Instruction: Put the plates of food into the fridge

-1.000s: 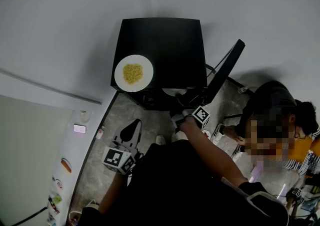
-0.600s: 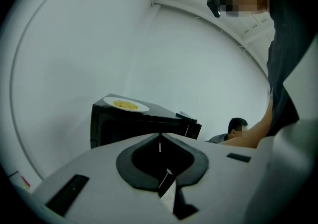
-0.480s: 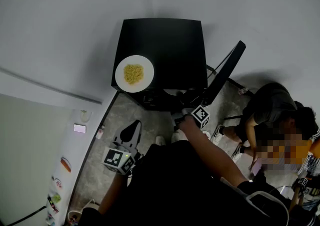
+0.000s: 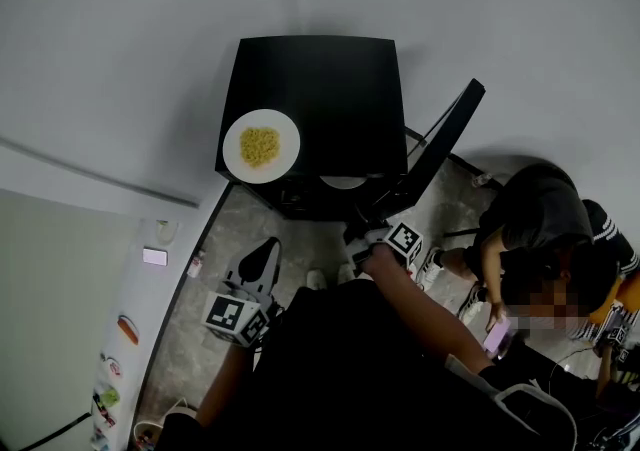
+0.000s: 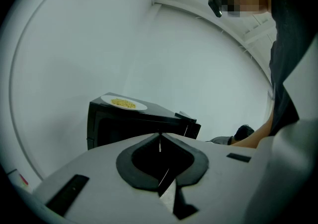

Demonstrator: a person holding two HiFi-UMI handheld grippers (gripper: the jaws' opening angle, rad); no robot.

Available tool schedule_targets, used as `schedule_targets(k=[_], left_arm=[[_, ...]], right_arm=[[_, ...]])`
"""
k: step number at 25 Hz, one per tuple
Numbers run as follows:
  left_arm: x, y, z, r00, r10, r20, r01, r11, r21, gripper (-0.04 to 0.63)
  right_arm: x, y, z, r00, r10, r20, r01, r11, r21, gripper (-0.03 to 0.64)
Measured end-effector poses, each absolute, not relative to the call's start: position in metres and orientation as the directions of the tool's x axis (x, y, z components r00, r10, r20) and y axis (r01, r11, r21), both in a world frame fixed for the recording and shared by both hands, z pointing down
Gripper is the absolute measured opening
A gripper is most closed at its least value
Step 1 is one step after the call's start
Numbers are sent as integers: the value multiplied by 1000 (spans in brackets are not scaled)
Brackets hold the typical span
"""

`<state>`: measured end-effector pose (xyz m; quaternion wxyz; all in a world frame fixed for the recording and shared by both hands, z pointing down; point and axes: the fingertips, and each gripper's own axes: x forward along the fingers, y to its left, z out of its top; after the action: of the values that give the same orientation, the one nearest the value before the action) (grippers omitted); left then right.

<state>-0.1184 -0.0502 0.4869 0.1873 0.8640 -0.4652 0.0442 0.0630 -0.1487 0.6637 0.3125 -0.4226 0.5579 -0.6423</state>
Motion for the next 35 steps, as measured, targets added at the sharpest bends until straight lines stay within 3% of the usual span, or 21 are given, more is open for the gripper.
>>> schedule_targets(k=[3, 13, 20, 35], left_arm=[[-114, -49, 486, 568, -784, 250, -817, -501, 285, 29], [-102, -41, 481, 572, -788, 228, -811, -503, 298, 29], [-101, -36, 481, 565, -795, 218, -812, -491, 315, 29], [-92, -31, 475, 570, -797, 202, -811, -505, 296, 26]], right_arm=[[66, -140, 654, -478, -862, 167, -114, -128, -985, 29], [52, -108, 592, -639, -768, 42, -266, 170, -949, 26], [41, -88, 556, -734, -679, -10, -369, 411, -833, 26], [30, -59, 482, -792, -608, -61, -492, 694, -525, 26]])
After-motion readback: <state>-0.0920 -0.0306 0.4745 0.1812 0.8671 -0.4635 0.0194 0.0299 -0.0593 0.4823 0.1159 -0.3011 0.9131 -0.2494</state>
